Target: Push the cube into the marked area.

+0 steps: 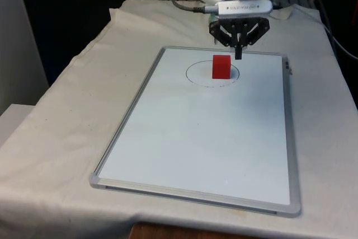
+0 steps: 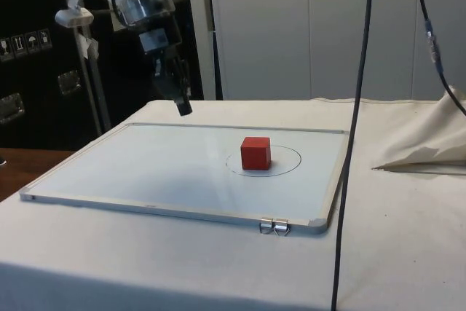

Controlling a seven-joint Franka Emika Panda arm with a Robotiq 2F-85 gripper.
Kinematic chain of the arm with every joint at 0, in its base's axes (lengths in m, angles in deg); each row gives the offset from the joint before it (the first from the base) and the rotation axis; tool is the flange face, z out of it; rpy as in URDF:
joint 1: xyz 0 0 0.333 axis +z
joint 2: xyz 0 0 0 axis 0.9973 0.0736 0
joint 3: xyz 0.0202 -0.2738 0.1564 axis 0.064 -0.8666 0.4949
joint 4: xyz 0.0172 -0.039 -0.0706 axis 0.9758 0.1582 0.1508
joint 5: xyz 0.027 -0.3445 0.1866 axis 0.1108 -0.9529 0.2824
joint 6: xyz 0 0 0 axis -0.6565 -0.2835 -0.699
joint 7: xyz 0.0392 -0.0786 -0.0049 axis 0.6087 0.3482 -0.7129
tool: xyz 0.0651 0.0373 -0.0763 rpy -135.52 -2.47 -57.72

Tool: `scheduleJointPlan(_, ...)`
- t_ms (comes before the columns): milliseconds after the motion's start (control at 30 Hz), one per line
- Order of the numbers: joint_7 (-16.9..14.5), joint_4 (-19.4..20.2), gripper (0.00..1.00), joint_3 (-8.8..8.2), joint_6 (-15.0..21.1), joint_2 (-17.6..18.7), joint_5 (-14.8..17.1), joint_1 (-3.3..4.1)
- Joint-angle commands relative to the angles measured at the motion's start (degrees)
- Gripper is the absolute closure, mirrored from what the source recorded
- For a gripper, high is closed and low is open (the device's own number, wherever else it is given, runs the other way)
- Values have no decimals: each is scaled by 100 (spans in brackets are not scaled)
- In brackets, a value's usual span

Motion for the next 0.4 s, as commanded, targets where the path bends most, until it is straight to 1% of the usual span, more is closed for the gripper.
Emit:
scheduleJointPlan(0,80,-6,100,-11,-6,-40,-6,11)
scheduleJointPlan(67,143,-11,100,-11,-17,-74,-11,11)
scheduleJointPlan(100,92,-6,100,0,0,-52,0,0)
scheduleJointPlan(133,172,-11,100,-11,-17,-86,-11,11)
scheduleJointPlan(200,223,-11,100,-11,-17,-115,-6,11)
scheduleJointPlan(267,286,-6,100,-6,11,-149,6,0)
scheduleJointPlan(367,298,11,100,0,29,-160,29,-11)
